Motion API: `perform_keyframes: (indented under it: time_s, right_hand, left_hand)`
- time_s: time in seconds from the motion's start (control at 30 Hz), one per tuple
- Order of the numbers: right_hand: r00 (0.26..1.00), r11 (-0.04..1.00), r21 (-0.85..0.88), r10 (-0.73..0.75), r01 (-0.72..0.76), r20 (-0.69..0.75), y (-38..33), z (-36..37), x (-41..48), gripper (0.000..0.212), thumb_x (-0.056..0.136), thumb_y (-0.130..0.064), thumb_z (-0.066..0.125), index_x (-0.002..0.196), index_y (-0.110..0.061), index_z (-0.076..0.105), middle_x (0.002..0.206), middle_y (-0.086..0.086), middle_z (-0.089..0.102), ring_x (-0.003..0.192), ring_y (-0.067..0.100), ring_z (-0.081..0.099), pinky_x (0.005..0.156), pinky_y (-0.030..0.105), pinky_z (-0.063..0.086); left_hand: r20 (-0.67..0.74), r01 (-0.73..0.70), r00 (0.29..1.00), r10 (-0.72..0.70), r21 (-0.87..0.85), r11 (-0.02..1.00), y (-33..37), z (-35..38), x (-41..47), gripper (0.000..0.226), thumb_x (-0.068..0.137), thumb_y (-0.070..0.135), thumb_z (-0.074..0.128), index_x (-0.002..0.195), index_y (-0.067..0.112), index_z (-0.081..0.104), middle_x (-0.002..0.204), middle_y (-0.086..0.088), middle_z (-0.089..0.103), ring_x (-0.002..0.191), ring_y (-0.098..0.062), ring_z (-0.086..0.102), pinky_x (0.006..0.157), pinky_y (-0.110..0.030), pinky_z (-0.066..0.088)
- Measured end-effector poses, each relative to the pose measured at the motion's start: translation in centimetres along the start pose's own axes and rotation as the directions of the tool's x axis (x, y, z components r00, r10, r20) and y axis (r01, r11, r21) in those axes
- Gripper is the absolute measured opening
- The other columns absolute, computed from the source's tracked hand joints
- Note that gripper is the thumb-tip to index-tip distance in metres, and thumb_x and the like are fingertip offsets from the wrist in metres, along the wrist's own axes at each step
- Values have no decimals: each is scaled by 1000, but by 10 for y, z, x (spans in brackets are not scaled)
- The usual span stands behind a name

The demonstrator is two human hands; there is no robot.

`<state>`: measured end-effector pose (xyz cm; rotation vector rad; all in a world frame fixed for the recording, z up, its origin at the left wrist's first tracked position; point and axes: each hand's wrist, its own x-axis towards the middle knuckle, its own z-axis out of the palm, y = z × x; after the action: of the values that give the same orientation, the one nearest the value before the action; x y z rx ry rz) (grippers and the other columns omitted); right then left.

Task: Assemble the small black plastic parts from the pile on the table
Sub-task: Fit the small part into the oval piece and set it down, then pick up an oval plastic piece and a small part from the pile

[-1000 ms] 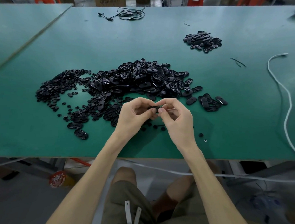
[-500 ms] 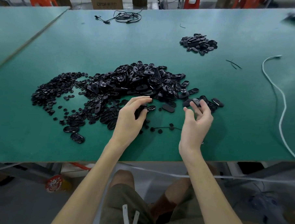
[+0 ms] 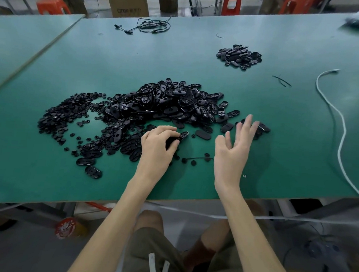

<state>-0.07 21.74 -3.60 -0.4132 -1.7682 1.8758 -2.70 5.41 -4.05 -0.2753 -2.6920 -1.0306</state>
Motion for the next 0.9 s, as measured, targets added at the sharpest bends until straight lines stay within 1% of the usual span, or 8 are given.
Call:
perform_keyframes:
  time_s: [0.13,0.2,0.3,0.47,0.53,0.6,0.67,0.9]
  right_hand:
    - [985,981,-177,-56,85,161,-2,3,-1,53,99,-3,60,150,-16,53,149,-5,57,132,0,54,110,20,45]
    - [954,936,-299,-98,185,284,-2,4,-4,35,99,-11,67,133,-18,67,128,-8,68,122,5,59,106,25,47]
    - [895,863,-404,-113,304,431,0,7,-8,21,97,-21,73,118,-20,74,115,-11,68,118,8,52,106,30,43]
    - [834,769,-490,-100,411,543,2,10,-11,23,92,-30,78,114,-22,75,112,-8,66,118,14,46,107,33,35]
    - [821,744,-498,-119,446,558,4,11,-12,24,92,-32,78,113,-23,74,112,-9,65,118,14,44,106,32,32]
    - [800,716,-508,-115,478,589,5,12,-12,25,92,-37,78,114,-25,74,114,-10,63,119,12,40,103,28,27]
    - [773,663,-537,-101,521,626,7,13,-12,28,92,-42,76,116,-28,75,116,-11,61,120,12,37,101,26,22]
    - [784,632,-567,-106,528,612,10,15,-12,11,95,-31,75,101,-23,74,111,-7,61,116,16,41,100,30,26]
  left_hand:
    - [-13,6,1000,-5,1,1000,1,0,0,14,97,20,72,109,14,76,126,4,64,125,-14,54,114,-27,17]
    - [-29,-2,1000,2,15,1000,2,0,-1,13,99,20,70,108,12,76,125,3,64,124,-14,54,111,-25,16]
    - [-75,10,997,-9,17,1000,4,-1,-1,14,103,18,63,108,10,73,122,2,65,121,-16,56,108,-28,21]
    - [-166,31,985,-42,-73,997,4,-2,-1,15,105,13,58,106,7,71,108,3,65,104,-20,62,103,-46,45]
    - [-188,75,976,-111,-184,980,2,-4,0,15,106,17,56,104,11,69,102,3,67,94,-15,63,90,-33,51]
    - [-188,139,962,-196,-280,950,1,-5,1,15,106,21,54,99,15,67,93,4,68,82,-6,60,73,-19,46]
    - [-186,175,951,-246,-331,927,-1,-4,2,16,105,23,54,96,17,67,84,8,66,72,-3,56,66,-16,39]
    - [-204,125,958,-203,-342,931,0,-7,-1,14,103,22,62,101,18,75,90,12,72,82,-3,64,73,-12,46]
